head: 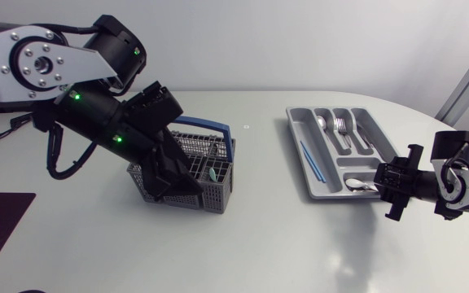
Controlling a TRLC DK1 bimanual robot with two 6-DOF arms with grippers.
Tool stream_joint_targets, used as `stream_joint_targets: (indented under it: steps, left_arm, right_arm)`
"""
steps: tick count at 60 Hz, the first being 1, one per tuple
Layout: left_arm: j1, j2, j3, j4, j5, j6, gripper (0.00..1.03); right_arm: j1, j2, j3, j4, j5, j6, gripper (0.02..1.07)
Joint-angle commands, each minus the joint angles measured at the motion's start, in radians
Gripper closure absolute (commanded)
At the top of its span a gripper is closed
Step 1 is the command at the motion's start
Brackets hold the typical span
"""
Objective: Unload the cutlery basket into the drawer organizer.
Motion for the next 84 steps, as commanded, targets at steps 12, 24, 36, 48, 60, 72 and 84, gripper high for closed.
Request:
stream_joint_targets:
  steps: [12,24,36,48,60,72,84]
  left_arm:
    - [-0.007,-0.011,0.016,-0.03,-0.026,0.026,0.07]
    - [-0.04,-0.01,0.054,-0.051,-0.03,-0.135,0.07]
    - [-0.063,-0.002,0.056,-0.01,-0.096,-0.357,0.07]
    - [-0.153,-0.028,0.043,0.044,-0.317,-0.408,0.07]
    - [-0.182,0.035,0.08,0.048,-0.417,-0.534,0.07]
    - [-0.221,0.139,0.149,0.001,-0.533,-0.695,0.07]
    - [-0.237,0.259,0.243,-0.044,-0.564,-0.788,0.06]
  right_arm:
    - [-0.055,-0.16,0.03,-0.114,-0.049,0.067,0.11]
    - [-0.067,-0.309,0.007,-0.24,-0.115,0.153,0.11]
    - [-0.021,-0.424,-0.059,-0.291,-0.129,0.21,0.11]
    - [0.057,-0.556,-0.131,-0.33,-0.112,0.237,0.11]
    - [0.077,-0.62,-0.149,-0.38,-0.111,0.257,0.11]
    - [0.12,-0.709,-0.159,-0.432,-0.091,0.299,0.11]
    - [0.145,-0.76,-0.18,-0.453,-0.075,0.314,0.11]
